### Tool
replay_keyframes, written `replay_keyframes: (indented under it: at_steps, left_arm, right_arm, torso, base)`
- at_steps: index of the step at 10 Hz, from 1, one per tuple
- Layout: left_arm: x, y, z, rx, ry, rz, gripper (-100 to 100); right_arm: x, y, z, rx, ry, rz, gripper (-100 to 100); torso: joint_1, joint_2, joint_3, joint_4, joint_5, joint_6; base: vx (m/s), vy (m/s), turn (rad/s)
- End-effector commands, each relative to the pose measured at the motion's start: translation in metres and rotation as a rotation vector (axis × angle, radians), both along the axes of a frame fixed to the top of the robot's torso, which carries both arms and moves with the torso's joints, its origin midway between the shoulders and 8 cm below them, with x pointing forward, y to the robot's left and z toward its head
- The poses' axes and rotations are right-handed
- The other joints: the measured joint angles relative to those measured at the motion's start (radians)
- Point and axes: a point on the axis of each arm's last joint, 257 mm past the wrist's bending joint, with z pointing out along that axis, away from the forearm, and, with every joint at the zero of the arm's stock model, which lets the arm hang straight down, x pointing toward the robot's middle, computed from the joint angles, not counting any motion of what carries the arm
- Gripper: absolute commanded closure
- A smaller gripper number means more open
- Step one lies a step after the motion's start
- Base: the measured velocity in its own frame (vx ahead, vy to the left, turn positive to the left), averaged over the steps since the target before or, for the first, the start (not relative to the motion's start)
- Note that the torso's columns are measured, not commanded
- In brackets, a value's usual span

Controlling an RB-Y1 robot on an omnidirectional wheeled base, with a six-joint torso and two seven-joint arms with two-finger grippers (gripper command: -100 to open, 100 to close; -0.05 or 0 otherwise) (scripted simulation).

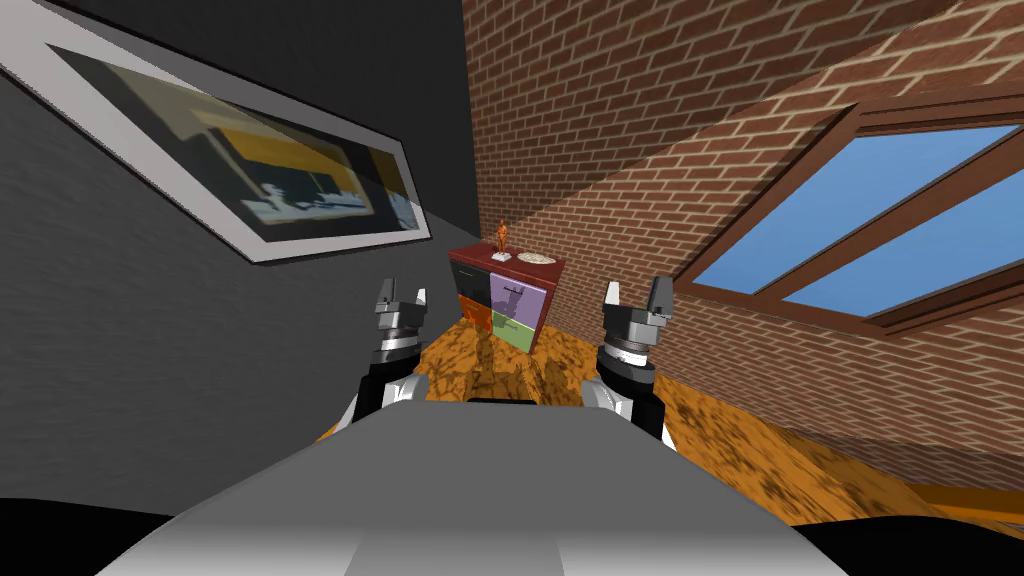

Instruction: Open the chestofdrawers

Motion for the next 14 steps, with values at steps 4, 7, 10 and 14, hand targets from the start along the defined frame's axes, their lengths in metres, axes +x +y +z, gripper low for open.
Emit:
replay_keyframes:
  at_steps: [4,7,10,14]
  left_arm:
    - [0.0,0.0,0.0,0.0,0.0,0.0,0]
    - [0.0,0.0,0.0,0.0,0.0,0.0,0]
    - [0.003,-0.004,-0.002,0.028,0.01,-0.018,-100]
    - [0.015,-0.016,-0.016,0.094,0.053,-0.068,-100]
  right_arm:
    - [0.0,0.0,0.0,0.0,0.0,0.0,0]
    - [0.0,0.0,0.0,0.0,0.0,0.0,0]
    - [0.0,0.0,0.0,0.0,0.0,0.0,0]
    - [0.0,0.0,0.0,0.0,0.0,0.0,0]
  torso:
    - [0.0,0.248,-0.497,0.248,0.0,0.0]
    - [0.0,0.47,-0.939,0.47,0.0,0.0]
    - [0.0,0.691,-1.382,0.691,0.0,0.0]
    - [0.0,0.736,-1.477,0.737,0.0,0.0]
  base:
    - [0.0,0.0,0.0]
    - [0.0,0.0,0.0]
    - [0.006,-0.001,-0.008]
    - [0.054,-0.006,-0.049]
